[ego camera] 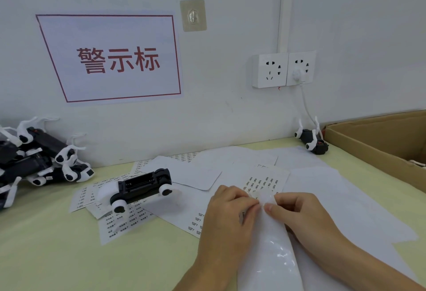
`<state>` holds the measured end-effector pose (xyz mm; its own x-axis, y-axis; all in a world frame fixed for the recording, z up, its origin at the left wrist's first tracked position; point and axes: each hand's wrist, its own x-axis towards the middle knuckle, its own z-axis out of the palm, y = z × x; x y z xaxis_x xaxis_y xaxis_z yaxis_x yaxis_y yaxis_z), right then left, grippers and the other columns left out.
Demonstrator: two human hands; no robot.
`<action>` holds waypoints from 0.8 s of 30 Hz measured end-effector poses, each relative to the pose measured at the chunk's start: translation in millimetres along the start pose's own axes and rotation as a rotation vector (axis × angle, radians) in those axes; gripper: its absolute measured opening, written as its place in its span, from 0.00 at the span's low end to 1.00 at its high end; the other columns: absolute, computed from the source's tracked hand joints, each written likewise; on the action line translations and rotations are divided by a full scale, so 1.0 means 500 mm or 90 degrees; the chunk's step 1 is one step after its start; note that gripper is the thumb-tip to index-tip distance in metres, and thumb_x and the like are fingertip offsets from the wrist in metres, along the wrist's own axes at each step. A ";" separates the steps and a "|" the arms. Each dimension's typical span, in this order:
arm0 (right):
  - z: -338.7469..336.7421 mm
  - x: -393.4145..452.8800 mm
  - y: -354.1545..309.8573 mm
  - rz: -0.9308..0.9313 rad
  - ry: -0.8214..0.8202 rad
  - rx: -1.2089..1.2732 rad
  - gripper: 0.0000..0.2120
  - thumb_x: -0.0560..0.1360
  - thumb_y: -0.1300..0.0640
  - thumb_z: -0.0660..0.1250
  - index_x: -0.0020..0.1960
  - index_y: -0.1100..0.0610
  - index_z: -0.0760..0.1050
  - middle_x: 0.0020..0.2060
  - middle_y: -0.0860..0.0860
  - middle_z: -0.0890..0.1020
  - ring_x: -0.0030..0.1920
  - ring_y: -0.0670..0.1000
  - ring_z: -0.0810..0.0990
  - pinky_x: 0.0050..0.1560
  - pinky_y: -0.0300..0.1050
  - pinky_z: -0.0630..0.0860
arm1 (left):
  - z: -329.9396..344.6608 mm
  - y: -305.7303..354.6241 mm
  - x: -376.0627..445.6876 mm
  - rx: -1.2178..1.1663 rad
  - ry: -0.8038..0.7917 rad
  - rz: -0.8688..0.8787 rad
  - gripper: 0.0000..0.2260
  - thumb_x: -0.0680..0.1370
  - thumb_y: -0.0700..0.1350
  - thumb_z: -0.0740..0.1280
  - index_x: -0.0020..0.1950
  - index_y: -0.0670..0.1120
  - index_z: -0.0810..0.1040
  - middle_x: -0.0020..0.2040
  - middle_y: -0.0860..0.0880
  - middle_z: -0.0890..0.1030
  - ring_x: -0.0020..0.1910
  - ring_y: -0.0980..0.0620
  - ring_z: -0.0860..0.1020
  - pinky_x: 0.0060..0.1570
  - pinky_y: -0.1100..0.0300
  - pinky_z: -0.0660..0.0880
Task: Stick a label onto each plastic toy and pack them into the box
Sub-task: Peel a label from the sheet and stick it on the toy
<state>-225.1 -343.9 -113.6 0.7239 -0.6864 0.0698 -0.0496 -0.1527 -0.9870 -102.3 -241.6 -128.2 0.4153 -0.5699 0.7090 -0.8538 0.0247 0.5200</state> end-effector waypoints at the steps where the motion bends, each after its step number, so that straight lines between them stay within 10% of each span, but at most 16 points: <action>1: 0.001 0.000 0.000 -0.006 0.000 -0.007 0.11 0.77 0.60 0.69 0.39 0.66 0.80 0.39 0.69 0.79 0.38 0.53 0.76 0.45 0.49 0.69 | -0.002 0.000 0.001 -0.009 -0.011 -0.011 0.03 0.75 0.41 0.73 0.44 0.47 0.87 0.41 0.55 0.81 0.45 0.61 0.73 0.46 0.70 0.69; 24: 0.005 -0.003 -0.005 -0.039 -0.006 -0.071 0.14 0.77 0.58 0.69 0.33 0.61 0.80 0.30 0.59 0.77 0.33 0.48 0.72 0.40 0.44 0.67 | 0.000 -0.007 0.007 -0.104 -0.092 -0.111 0.06 0.76 0.41 0.71 0.40 0.50 0.81 0.40 0.57 0.78 0.43 0.58 0.76 0.41 0.70 0.68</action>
<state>-224.5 -340.8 -111.3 0.7338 -0.6673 0.1274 -0.0813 -0.2725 -0.9587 -97.9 -243.8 -127.6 0.4925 -0.6882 0.5328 -0.7064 0.0415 0.7066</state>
